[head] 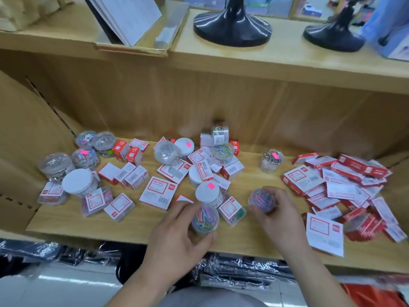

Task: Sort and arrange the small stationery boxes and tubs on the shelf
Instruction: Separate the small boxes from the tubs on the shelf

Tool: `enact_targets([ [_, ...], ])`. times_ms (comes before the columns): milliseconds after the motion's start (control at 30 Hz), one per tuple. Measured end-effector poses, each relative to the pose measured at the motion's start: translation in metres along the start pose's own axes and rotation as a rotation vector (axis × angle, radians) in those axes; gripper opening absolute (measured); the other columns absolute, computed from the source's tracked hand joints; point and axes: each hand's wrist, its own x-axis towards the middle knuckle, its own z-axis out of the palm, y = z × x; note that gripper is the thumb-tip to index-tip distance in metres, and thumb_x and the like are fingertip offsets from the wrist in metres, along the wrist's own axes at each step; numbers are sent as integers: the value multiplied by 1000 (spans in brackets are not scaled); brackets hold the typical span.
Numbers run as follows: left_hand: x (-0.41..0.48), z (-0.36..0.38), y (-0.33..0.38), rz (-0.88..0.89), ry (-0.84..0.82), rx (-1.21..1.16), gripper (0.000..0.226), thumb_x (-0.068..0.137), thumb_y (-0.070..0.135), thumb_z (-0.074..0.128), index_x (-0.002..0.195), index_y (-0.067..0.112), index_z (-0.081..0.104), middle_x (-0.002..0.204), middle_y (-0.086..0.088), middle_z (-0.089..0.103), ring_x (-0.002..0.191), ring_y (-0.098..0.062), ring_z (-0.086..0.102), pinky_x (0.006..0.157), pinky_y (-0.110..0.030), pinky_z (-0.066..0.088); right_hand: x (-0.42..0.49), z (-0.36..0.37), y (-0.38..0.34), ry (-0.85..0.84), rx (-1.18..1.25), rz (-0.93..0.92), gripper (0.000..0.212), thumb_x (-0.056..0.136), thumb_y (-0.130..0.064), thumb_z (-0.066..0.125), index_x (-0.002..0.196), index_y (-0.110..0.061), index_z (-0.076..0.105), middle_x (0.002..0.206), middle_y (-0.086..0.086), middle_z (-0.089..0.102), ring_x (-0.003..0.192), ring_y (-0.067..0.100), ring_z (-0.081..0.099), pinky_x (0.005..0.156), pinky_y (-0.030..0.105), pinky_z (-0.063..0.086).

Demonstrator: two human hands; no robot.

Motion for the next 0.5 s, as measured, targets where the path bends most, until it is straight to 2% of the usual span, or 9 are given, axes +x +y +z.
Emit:
enact_targets([
  [100,-6,5,-3,-15,-45,41,65,77,48,78,136,34,57,124,23,53,114,-2,58,87,-22,52,-6,-6,4,-25,19,-15,67,70,-26,91,129,-25,58,123,-6,60,109,16,64,95,43,54],
  [167,-14,10,-4,-7,-48,64,65,79,46,78,138,34,56,129,25,49,115,-1,58,85,-23,54,-9,-8,8,-64,79,16,76,71,-22,89,137,-25,53,128,-7,61,115,13,63,99,43,53],
  [267,-18,9,0,-28,-14,38,62,79,45,81,136,37,57,127,24,52,113,2,58,83,-24,54,-16,-13,11,-94,144,76,74,78,-11,85,142,-19,49,129,-8,64,117,4,61,105,39,51],
  [367,-16,6,2,-51,-5,27,57,78,49,82,129,38,61,121,23,55,110,2,59,81,-27,55,-22,-15,14,-103,156,71,63,81,-15,82,136,-26,53,125,-16,66,114,-1,62,105,39,51],
  [500,-13,11,4,-41,-1,102,45,75,57,78,110,30,68,108,21,56,95,-2,62,68,-29,56,-23,-13,12,-116,84,34,52,76,-32,86,121,-35,60,113,-23,70,110,-2,64,98,41,54],
])
